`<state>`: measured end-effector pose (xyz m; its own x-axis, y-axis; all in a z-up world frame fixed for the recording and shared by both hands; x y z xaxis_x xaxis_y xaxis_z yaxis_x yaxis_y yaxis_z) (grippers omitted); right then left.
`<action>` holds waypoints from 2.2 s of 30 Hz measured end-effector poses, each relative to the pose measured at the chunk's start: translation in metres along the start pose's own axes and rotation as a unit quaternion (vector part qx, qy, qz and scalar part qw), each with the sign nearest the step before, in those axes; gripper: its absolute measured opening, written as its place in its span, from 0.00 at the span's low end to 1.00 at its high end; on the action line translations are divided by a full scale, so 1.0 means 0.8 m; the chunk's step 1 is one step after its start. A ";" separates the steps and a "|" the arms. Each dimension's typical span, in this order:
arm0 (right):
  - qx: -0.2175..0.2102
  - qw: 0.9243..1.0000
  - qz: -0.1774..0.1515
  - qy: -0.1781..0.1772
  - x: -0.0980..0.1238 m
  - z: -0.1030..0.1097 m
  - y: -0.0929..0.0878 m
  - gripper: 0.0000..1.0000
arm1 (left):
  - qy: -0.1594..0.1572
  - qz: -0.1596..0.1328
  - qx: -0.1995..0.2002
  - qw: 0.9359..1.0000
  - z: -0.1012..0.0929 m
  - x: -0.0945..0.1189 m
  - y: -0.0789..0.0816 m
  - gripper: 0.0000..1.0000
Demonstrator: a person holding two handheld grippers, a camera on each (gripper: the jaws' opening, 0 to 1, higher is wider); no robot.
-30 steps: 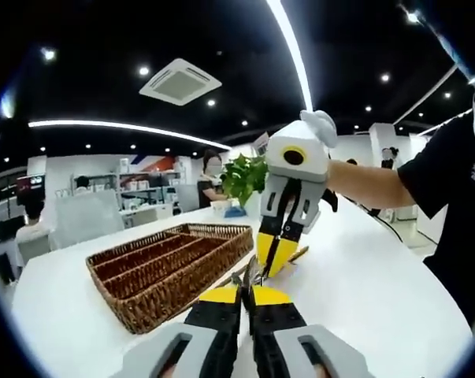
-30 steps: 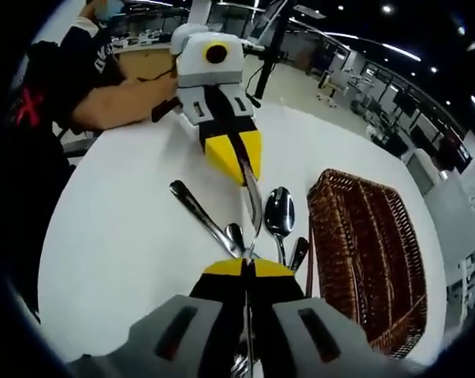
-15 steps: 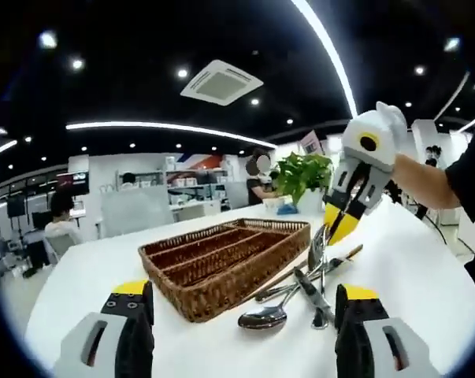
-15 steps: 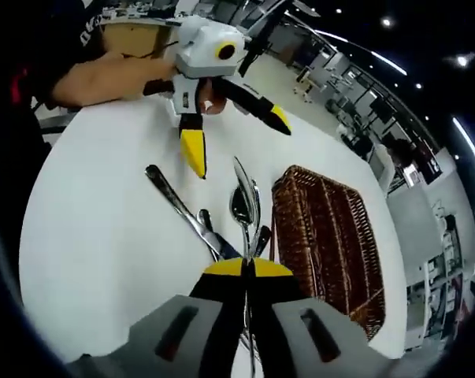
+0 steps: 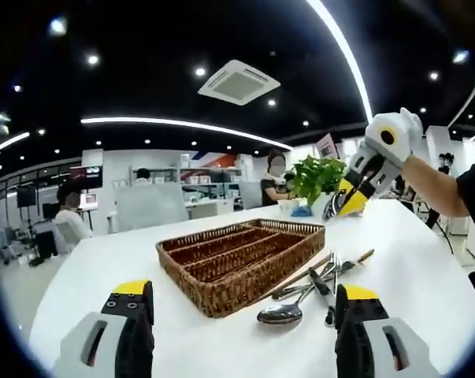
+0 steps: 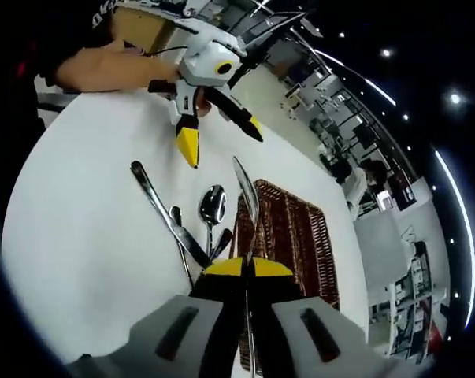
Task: Arrange the knives, forks, and spoons in their matching storage slots by inserting each utensil handle-first until every utensil is classified and aligned in the correct compartment
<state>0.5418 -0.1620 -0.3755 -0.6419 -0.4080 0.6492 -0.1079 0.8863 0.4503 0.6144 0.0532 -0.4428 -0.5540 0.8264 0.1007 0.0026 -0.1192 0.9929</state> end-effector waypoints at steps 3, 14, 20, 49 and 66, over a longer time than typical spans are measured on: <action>0.020 1.000 0.000 -0.014 0.005 -0.008 0.002 0.00 | -0.001 -0.002 0.001 1.000 -0.001 0.000 0.002 1.00; 0.058 0.998 0.003 -0.039 0.013 -0.031 0.005 0.00 | -0.002 0.005 -0.003 1.000 -0.001 -0.003 -0.002 1.00; 0.080 0.996 0.002 -0.043 0.012 -0.040 0.006 0.00 | 0.010 -0.009 0.016 1.000 0.006 -0.001 0.005 1.00; 0.075 0.996 0.002 -0.048 -0.055 -0.084 -0.038 0.00 | 0.023 -0.002 0.011 1.000 0.004 -0.009 0.000 1.00; 0.068 0.996 0.011 -0.051 -0.087 -0.122 -0.058 0.00 | 0.027 -0.002 0.013 1.000 0.002 -0.012 -0.004 1.00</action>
<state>0.6657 -0.1962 -0.3816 -0.7183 -0.3699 0.5893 -0.1908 0.9192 0.3444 0.6208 0.0464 -0.4468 -0.5982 0.7959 0.0934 0.0216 -0.1004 0.9947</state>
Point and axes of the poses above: the point that each gripper's makers call its tool centre point, and the gripper's own axes: x roughly backward along the fingers, z roughly to its left, y roughly out of its top, the point moved 6 cm from there along x, roughly backward along the fingers, and after that the axes turned 4 degrees about y, right-handed, at the moved point
